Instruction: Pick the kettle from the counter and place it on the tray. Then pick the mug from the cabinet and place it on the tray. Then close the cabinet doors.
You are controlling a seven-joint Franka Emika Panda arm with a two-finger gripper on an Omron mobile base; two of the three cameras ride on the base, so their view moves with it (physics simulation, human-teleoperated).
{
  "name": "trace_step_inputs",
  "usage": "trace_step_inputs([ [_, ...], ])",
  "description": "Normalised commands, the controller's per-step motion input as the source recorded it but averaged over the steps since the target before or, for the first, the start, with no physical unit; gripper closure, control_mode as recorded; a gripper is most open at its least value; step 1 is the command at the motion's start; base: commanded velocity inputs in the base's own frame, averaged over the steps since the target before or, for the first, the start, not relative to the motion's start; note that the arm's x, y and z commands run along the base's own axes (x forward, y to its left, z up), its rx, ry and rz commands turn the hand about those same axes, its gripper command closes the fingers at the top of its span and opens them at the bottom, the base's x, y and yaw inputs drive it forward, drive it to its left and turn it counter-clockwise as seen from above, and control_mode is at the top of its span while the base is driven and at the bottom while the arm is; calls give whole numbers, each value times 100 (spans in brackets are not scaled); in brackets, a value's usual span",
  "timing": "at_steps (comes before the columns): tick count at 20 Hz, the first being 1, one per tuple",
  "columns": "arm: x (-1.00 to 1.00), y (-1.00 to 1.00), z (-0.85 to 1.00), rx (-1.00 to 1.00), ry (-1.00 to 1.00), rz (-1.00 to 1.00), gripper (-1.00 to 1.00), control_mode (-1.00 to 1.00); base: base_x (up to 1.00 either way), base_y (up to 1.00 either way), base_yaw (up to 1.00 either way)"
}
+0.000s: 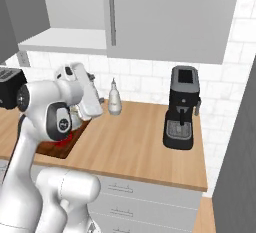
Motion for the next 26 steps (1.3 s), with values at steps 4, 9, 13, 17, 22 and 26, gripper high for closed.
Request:
trace_step_inputs([
  [4, -36, 29, -23, -17, -21, -2, -100, -100, 0, 0, 0],
  [9, -44, 21, 0, -19, -22, -5, -100, -100, 0, 0, 0],
  [13, -38, 53, 0, -24, -3, -24, -100, -100, 0, 0, 0],
  [17, -22, 56, -18, -29, -1, -27, -100, -100, 0, 0, 0],
  [22, 0, 30, -15, -37, -8, -16, -100, -100, 0, 0, 0],
  [26, -6, 31, 3, -33, -6, -25, -100, -100, 0, 0, 0],
])
